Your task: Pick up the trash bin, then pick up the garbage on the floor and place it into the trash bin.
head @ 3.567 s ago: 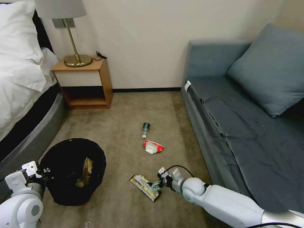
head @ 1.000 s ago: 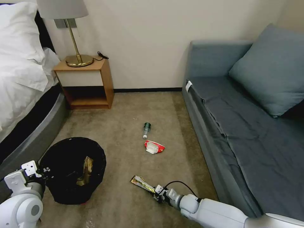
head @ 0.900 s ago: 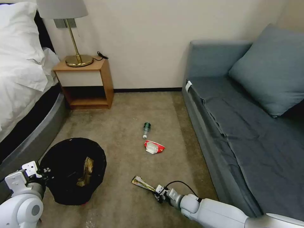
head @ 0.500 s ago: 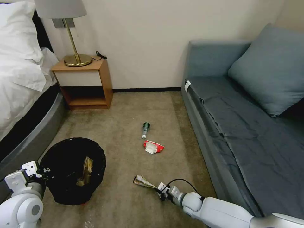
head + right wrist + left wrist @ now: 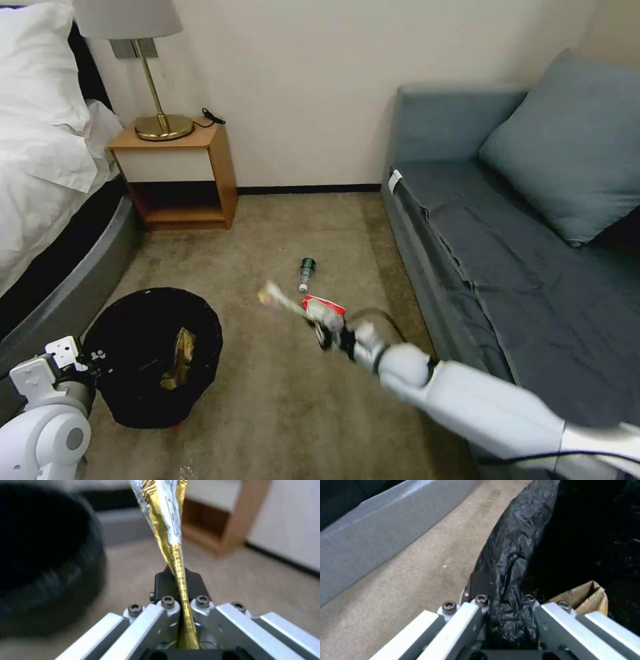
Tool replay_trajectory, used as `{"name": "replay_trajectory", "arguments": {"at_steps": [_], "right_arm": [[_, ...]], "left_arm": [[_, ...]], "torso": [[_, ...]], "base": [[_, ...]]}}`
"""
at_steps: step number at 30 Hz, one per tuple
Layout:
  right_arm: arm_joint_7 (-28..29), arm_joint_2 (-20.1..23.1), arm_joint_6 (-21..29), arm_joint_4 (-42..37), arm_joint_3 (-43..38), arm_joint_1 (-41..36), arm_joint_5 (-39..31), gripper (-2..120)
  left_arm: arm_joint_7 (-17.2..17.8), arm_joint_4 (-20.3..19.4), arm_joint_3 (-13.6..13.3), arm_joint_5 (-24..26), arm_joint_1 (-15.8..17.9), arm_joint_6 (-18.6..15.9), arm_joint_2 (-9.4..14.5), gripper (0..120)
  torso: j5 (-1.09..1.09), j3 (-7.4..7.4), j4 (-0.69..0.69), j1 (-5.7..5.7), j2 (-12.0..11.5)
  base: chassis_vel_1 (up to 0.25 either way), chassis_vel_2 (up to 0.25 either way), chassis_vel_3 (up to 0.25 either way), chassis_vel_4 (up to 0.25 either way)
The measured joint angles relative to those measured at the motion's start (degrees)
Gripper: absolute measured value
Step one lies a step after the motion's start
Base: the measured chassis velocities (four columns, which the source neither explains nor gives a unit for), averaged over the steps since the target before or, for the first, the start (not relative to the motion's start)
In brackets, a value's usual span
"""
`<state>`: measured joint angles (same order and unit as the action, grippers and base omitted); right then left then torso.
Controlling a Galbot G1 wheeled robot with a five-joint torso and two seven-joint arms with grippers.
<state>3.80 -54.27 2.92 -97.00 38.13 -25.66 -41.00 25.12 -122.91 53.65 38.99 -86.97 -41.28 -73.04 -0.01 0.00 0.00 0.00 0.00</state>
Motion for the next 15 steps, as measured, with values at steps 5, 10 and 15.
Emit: {"name": "replay_trajectory", "arguments": {"at_steps": [5, 10, 15], "right_arm": [[2.77, -3.29, 3.94, -6.80, 5.18, 7.75, -4.70, 0], [3.14, -5.03, 4.96, -6.75, 10.91, 11.54, -4.48, 0], [3.38, -4.66, 5.99, -5.67, 22.24, 16.71, -3.47, 0]], "left_arm": [[0.02, -0.46, -0.90, -0.05, 0.37, -0.18, 0.00, 3], [0.07, -0.89, -1.20, -0.07, 0.65, -0.42, 0.11, 3], [0.18, -1.07, -1.35, -0.07, 0.80, -0.52, 0.64, 3]], "torso": [[0.00, 0.00, 0.01, 0.00, 0.00], [0.00, 0.00, 0.02, 0.00, 0.00], [0.00, 0.00, 0.00, 0.00, 0.00]], "base": [[0.000, 0.000, 0.000, 0.000], [0.000, 0.000, 0.000, 0.000], [0.000, 0.000, 0.000, 0.000]]}}
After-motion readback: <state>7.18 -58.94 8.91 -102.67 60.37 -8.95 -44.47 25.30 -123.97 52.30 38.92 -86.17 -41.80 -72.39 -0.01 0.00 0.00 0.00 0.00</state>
